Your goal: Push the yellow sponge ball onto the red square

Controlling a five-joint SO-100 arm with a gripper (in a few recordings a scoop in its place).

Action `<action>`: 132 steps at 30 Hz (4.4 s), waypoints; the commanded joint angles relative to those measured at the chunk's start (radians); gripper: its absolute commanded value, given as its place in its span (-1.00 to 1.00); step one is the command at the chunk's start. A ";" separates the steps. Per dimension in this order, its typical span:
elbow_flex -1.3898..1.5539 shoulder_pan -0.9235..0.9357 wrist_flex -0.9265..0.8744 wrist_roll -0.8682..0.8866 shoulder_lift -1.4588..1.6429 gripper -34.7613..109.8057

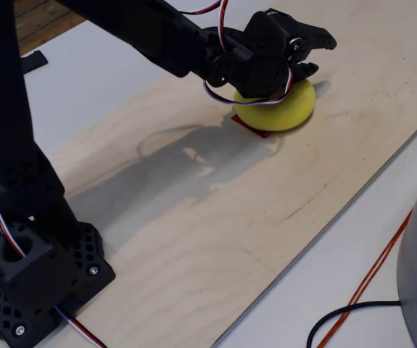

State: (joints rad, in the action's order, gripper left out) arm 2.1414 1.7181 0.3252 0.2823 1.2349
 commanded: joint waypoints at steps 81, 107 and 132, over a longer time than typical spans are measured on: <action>0.075 -0.173 0.152 -0.407 0.620 0.01; -0.008 -0.149 0.023 -0.247 0.624 -0.46; -0.123 -0.141 -0.222 -0.224 0.647 -0.53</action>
State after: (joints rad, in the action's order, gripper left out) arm 2.0402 1.5524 0.0982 0.0353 1.8561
